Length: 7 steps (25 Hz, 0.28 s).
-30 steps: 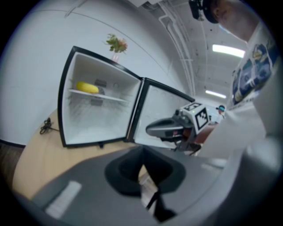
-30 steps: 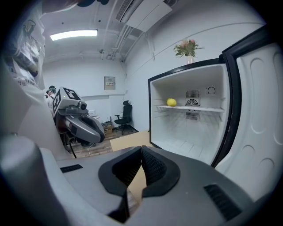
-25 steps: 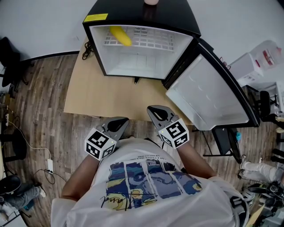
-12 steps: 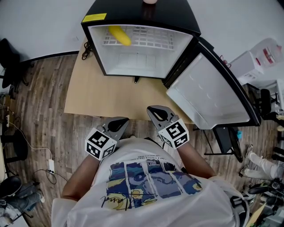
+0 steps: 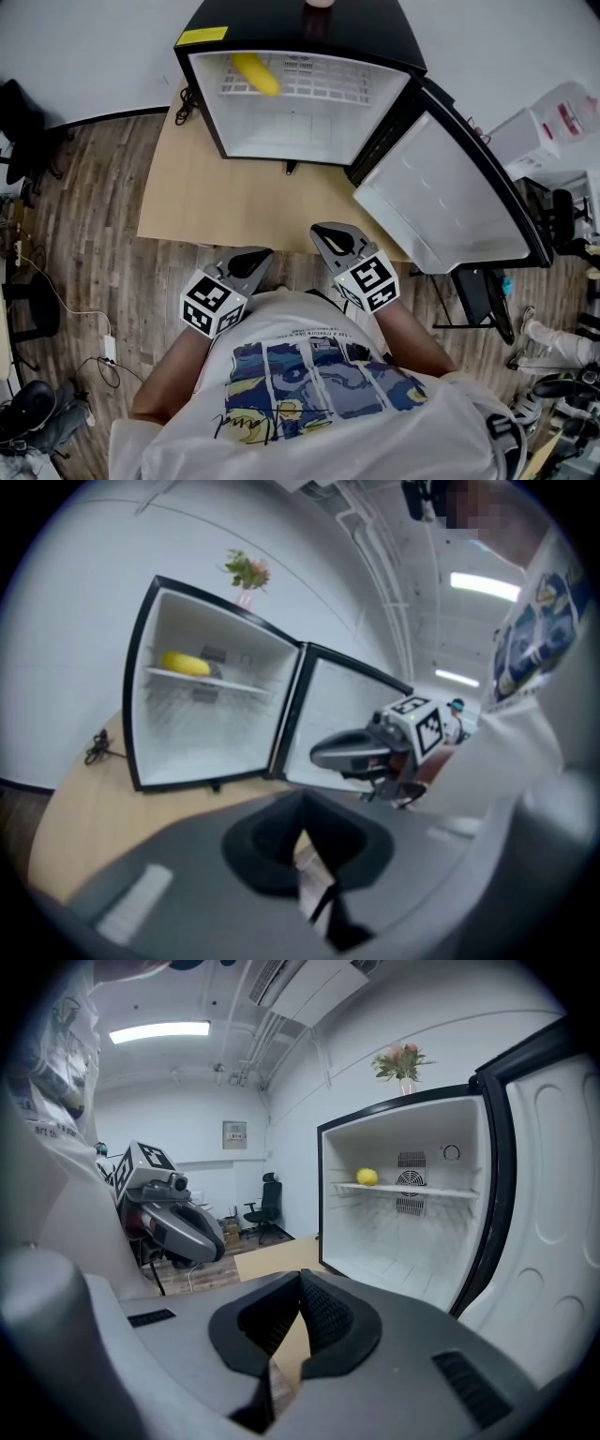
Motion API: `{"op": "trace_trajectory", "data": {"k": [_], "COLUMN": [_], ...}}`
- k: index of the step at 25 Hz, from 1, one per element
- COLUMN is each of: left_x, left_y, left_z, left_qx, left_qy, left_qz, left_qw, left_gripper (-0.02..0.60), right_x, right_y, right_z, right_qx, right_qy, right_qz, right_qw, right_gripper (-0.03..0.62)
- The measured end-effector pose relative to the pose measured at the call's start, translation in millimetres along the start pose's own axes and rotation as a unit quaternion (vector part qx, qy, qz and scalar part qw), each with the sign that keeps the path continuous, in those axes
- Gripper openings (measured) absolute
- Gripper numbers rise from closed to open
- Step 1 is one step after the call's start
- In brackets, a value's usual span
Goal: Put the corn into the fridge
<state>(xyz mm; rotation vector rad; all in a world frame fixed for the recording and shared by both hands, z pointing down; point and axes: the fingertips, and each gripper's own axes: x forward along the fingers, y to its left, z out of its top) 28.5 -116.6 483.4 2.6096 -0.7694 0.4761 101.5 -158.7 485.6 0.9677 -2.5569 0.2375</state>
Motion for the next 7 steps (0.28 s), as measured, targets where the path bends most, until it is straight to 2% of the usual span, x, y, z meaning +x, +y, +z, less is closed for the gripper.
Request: {"op": "trace_trajectory", "data": {"k": [7], "left_x": [-1.2], "left_y": [-1.9], "left_z": [0.2], "left_qx": [0.003], "left_qy": [0.001], "left_qz": [-0.002], "left_qw": [1.0], "left_gripper": [0.009], "right_x": [-1.8], "right_y": [2.9], "right_z": [0.1], "right_qx": [-0.002], "right_qy": [0.0], "right_qz": [0.0], "right_qw": [1.0], "right_gripper": [0.011]}}
